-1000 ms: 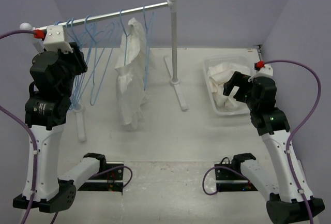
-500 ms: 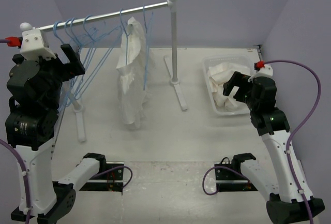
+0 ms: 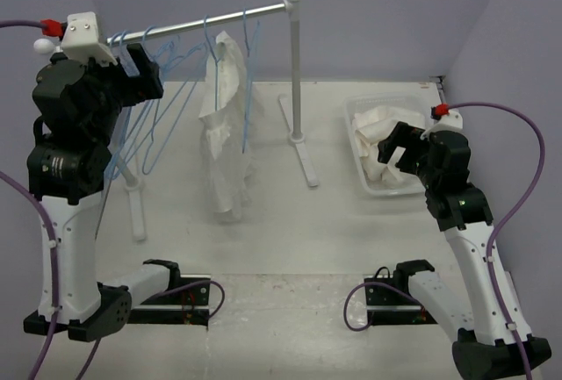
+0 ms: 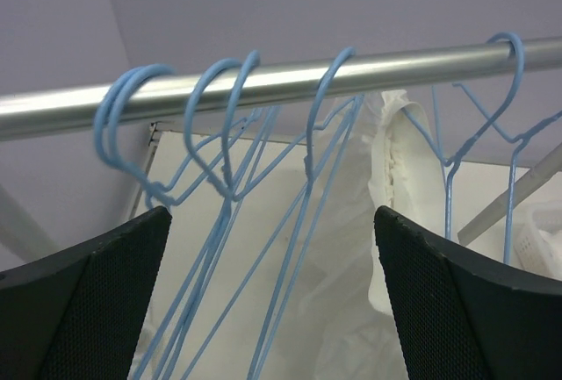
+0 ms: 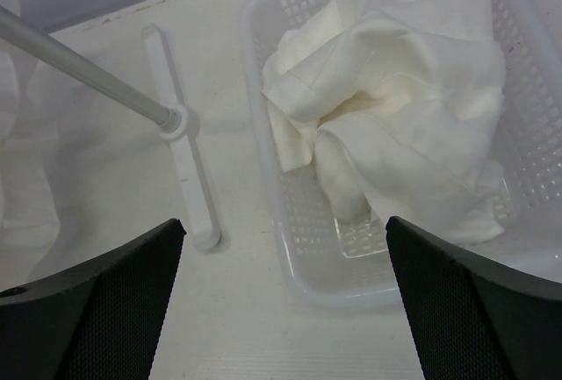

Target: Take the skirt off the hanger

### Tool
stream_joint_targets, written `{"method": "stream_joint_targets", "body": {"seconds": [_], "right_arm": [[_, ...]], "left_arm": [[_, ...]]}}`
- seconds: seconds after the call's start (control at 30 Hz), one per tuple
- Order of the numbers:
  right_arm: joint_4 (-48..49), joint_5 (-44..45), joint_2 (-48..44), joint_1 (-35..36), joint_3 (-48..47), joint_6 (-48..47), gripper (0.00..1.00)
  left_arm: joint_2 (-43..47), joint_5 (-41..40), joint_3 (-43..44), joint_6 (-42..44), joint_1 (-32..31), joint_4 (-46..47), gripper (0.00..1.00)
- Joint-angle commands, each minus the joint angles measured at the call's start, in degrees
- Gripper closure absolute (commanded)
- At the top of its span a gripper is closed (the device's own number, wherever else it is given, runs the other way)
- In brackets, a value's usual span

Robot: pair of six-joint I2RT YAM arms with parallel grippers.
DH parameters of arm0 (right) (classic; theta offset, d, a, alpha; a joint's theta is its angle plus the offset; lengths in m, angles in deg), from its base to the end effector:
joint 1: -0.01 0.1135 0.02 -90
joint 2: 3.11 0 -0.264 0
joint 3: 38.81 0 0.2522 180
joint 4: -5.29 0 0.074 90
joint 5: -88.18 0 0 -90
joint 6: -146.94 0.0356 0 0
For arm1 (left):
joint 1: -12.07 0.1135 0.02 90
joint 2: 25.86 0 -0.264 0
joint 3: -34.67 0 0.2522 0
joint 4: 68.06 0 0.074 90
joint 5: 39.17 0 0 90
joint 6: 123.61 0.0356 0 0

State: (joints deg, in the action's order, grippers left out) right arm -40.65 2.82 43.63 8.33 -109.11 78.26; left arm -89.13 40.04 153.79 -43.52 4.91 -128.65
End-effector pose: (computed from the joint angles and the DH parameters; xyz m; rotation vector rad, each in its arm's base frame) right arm 0.1701 0.0220 0.3649 0.2759 1.9497 0.2601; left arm 0.1511 -0.0123 0.5490 -0.1826 1.6424 -0.0712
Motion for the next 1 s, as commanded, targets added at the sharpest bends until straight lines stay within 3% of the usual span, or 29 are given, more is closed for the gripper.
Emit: {"method": "stream_joint_targets", "body": {"seconds": [0.0, 0.1, 0.13, 0.23, 0.67, 0.73, 0.97], "right_arm": [[0.37, -1.30, 0.01, 0.21, -0.42, -0.84, 0.01], [0.19, -0.78, 0.02, 0.21, -0.51, -0.84, 0.01], [0.19, -0.69, -0.07, 0.21, -0.60, -0.84, 0.01], [0.19, -0.43, -0.16, 0.21, -0.51, -0.93, 0.01], [0.02, -0.25, 1.07, 0.21, -0.95, -1.02, 0.01], [-0.07, -0.25, 1.16, 0.21, -0.95, -1.02, 0.01], [-0.42, 0.54, 1.51, 0.21, -1.04, -1.11, 0.01]], "left_arm": [[-3.35, 4.27, 1.60, 0.33, 0.04, 5.33, 0.00], [-4.23, 4.64, 1.34, 0.51, 0.04, 7.89, 0.11], [-4.50, 3.42, 1.25, 0.42, 0.04, 8.24, 0.24], [-5.38, -1.16, 1.34, 0.68, 0.04, 7.81, 0.39], [-2.65, -9.51, -0.94, 4.19, 0.04, 6.75, 0.45], [-3.96, -9.95, 0.02, 4.81, 0.04, 7.01, 0.53], [-6.25, -8.20, 0.89, 4.38, 0.04, 10.71, 0.64]]}}
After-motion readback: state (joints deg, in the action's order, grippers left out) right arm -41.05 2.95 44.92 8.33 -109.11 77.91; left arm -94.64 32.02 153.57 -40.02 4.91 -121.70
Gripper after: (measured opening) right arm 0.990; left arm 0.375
